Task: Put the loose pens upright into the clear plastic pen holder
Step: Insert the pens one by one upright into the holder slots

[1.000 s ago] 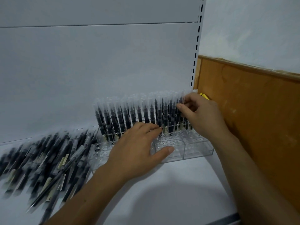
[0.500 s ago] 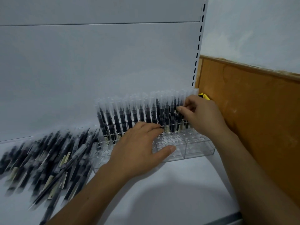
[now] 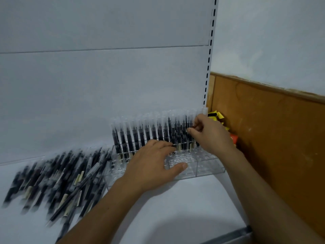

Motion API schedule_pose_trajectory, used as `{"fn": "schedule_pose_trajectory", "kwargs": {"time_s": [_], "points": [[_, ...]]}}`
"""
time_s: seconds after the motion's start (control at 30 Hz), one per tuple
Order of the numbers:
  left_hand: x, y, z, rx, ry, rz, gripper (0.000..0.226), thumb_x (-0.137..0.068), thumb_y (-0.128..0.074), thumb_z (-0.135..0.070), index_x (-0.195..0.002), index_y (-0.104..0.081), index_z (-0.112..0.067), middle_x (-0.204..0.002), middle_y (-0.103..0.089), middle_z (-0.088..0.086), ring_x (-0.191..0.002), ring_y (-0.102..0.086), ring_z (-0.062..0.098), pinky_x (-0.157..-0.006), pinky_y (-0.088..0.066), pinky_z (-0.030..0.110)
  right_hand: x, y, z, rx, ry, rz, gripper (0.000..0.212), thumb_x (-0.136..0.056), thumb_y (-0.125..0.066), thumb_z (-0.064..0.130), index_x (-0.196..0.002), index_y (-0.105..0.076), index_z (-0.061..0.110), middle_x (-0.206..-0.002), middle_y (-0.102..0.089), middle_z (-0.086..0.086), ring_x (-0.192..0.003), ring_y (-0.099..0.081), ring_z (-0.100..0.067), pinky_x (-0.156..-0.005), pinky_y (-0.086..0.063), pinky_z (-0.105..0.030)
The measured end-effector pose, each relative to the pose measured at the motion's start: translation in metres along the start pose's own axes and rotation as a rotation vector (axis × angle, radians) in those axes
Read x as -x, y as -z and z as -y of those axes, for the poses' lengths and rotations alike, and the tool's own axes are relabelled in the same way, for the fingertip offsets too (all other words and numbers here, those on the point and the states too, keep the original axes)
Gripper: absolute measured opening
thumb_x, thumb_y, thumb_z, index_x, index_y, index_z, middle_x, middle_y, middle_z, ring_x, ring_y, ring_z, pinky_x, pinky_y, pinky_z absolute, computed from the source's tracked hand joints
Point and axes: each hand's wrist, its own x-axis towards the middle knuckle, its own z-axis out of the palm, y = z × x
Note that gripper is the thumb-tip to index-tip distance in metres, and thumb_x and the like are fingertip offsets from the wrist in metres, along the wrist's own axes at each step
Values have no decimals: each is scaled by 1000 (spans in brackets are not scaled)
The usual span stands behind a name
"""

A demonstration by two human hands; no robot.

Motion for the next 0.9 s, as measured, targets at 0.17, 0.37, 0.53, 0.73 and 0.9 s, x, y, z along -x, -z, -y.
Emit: {"fn": "schedule_pose_trajectory", "kwargs": {"time_s": [0.17,0.37,0.53,0.73,0.9], "points": [[2,22,0,34,2,51,71,-86,-35,-76,-141,-45,-33,-144,-47,-12,-131,-38,7,-108,-36,35,6,11,7,157,-30,52,27,-91,-60,52,-90,-55,25,-85,-64,5,-76,-58,-17,-65,-53,-37],[39,57,34,132,144,-135,46,-92,-47,-59,-129,-58,-34,-135,-56,-15,-123,-48,5,-100,-42,32,22,12,34,223,30,22,36,-89,-55,60,-94,-63,26,-83,-67,7,-77,-61,-14,-66,-56,-37],[96,73,86,181,317,-258,36,-92,-53,-53,-121,-64,-35,-124,-62,-17,-115,-54,5,-95,-43,28,42,-16,100,156,216,86,25,-91,-56,55,-92,-65,31,-79,-62,14,-76,-60,-11,-63,-49,-27],[165,75,145,128,555,-291,39,-93,-57,-44,-129,-60,-28,-132,-59,-10,-122,-51,9,-96,-39,25,80,-75,190,190,564,339,28,-96,-48,54,-99,-61,29,-92,-65,8,-78,-59,-15,-68,-50,-31],[201,72,144,153,544,-353,34,-90,-60,-48,-120,-64,-33,-114,-61,-19,-103,-52,-6,-86,-42,20,99,-100,195,325,630,470,29,-95,-47,56,-96,-56,29,-80,-62,6,-68,-53,-13,-59,-38,-29]]}}
